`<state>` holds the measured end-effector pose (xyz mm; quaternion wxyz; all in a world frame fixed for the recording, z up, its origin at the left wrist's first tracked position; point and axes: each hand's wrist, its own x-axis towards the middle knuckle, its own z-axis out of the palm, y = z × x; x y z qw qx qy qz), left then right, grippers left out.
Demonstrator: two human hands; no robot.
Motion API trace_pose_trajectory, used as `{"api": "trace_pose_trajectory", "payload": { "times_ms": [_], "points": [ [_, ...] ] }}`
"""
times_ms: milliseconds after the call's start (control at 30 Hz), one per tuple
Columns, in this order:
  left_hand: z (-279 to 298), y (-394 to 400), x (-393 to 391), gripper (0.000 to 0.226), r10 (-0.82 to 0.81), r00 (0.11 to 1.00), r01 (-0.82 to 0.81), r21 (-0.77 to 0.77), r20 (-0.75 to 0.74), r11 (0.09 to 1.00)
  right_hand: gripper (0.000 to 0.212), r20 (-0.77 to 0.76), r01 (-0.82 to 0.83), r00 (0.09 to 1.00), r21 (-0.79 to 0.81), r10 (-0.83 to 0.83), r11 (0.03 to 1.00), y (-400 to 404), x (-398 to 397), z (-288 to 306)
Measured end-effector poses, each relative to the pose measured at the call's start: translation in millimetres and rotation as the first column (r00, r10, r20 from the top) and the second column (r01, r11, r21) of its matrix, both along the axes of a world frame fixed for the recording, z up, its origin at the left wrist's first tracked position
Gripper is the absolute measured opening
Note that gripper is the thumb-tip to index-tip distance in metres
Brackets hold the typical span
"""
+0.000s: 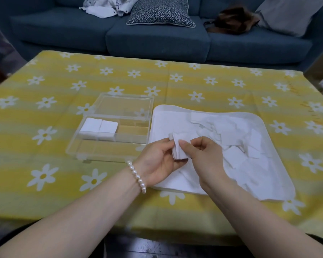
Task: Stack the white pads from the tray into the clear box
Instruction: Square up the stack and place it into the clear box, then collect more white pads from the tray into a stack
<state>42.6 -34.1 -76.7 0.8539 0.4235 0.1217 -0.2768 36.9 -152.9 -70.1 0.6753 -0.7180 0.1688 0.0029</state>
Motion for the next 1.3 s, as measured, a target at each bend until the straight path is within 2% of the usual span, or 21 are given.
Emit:
{"api": "trace_pose_trajectory", "payload": {
  "times_ms": [100,200,300,400,500,667,733,800,867,900,967,1033,1100,1200,1300],
  "points": [
    [5,4,-4,0.043,-0.011,1.0,0.011,-0.007,-0.005,1.0,0.027,0.044,0.01,0.999,-0.077,-0.006,0.997,4,-4,0],
    [9,10,-8,0.053,-0.017,1.0,0.017,-0.019,-0.012,1.0,0.027,0.053,0.019,0.999,-0.088,-0.014,0.996,12,-9,-1],
    [10,19,-11,0.036,0.024,0.999,-0.026,0.079,0.034,0.997,0.026,0.049,-0.001,0.999,-0.105,0.007,0.994,22,-12,0],
    [8,34,-11,0.027,0.058,0.998,-0.058,0.055,0.006,0.997,0.024,-0.019,0.003,1.0,-0.012,-0.003,1.0,33,-12,3],
    [11,55,-8,0.023,0.063,0.998,-0.063,0.029,-0.013,0.998,0.016,-0.142,-0.062,0.987,0.09,0.075,0.994,45,-6,10],
    [19,90,6,0.01,0.204,0.976,-0.217,0.274,0.074,0.937,0.017,-0.168,-0.228,0.958,0.051,0.233,0.972,75,17,28],
    [23,107,17,0.006,0.283,0.944,-0.328,0.397,0.17,0.857,0.018,-0.172,-0.229,0.956,0.065,0.236,0.971,92,34,33],
    [23,126,31,0.012,0.309,0.897,-0.44,0.581,0.316,0.685,0.018,-0.191,-0.207,0.956,0.104,0.224,0.973,107,55,35],
    [20,146,41,0.017,0.188,0.868,-0.494,0.763,0.46,0.416,0.022,-0.221,-0.219,0.948,0.075,0.231,0.973,119,78,33],
    [19,153,42,0.019,0.102,0.871,-0.487,0.82,0.48,0.299,0.024,-0.243,-0.248,0.938,0.022,0.246,0.968,123,87,31],
    [15,161,44,0.023,-0.039,0.905,-0.413,0.897,0.423,0.156,0.026,-0.314,-0.326,0.909,-0.125,0.274,0.937,132,103,23],
    [9,163,45,0.026,-0.155,0.929,-0.324,0.941,0.336,0.098,0.032,-0.394,-0.379,0.881,-0.253,0.263,0.89,137,112,10],
    [4,162,46,0.029,-0.243,0.931,-0.26,0.962,0.272,0.079,0.035,-0.447,-0.401,0.866,-0.351,0.224,0.847,142,117,-1],
    [2,162,46,0.033,-0.311,0.929,-0.202,0.979,0.203,0.036,0.026,-0.493,-0.453,0.848,-0.479,0.197,0.751,151,120,-8],
    [2,160,44,0.035,-0.379,0.916,-0.158,0.986,0.128,-0.05,0.017,-0.481,-0.457,0.855,-0.523,0.194,0.72,153,119,-10]
  ]
}}
